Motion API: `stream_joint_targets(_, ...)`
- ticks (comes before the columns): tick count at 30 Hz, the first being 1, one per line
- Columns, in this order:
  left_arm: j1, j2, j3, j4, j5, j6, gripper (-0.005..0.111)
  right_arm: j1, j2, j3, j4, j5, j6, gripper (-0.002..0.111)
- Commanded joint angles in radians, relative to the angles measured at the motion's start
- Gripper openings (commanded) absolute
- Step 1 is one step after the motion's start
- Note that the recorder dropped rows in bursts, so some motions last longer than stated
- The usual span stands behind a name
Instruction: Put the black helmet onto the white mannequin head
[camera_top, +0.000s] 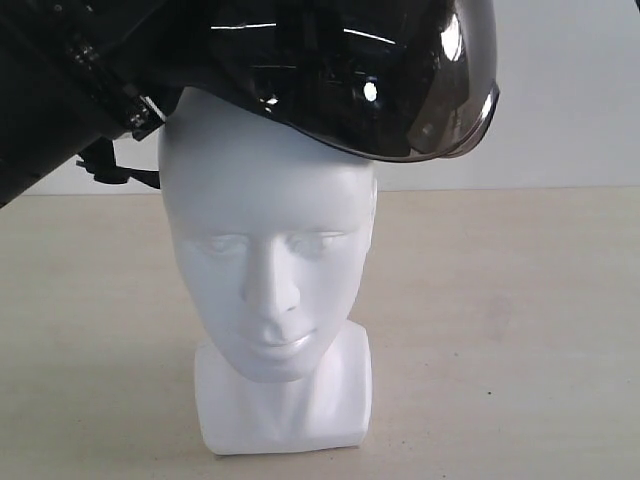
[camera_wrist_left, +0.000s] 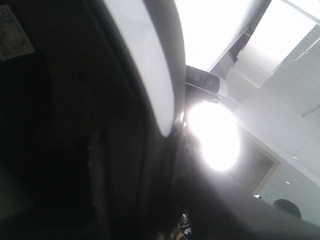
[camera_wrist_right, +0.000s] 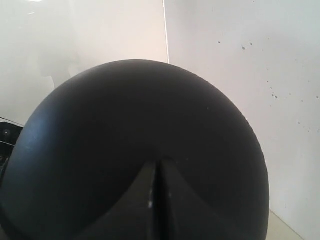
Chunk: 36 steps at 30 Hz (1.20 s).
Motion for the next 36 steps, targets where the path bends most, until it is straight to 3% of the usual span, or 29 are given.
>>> stream_joint_targets(1, -0.015, -0.011, 0.005, 0.110, -0.057, -0.014, 0.011, 0.018, 0.016, 0.005, -0.051, -0.048, 0.001, 0.000)
stream_joint_targets(6, -0.015, -0.011, 0.005, 0.120, -0.057, -0.014, 0.040, 0.018, 0.016, 0.005, -0.051, -0.058, 0.009, 0.000)
stream_joint_targets(8, -0.015, -0.011, 0.005, 0.120, -0.057, -0.014, 0.046, 0.018, 0.016, 0.005, -0.051, -0.072, 0.011, 0.000)
stream_joint_targets(18, 0.008, -0.081, 0.005, 0.230, -0.054, -0.014, 0.043, 0.018, 0.016, 0.005, -0.051, -0.095, 0.027, 0.000)
stream_joint_targets(25, 0.087, -0.144, 0.005, 0.423, -0.006, -0.202, 0.038, 0.018, 0.016, 0.005, -0.051, -0.119, 0.045, 0.000)
stream_joint_targets(36, 0.111, -0.179, 0.005, 0.519, -0.017, -0.292, 0.038, 0.088, 0.044, 0.005, -0.051, -0.120, 0.068, 0.000)
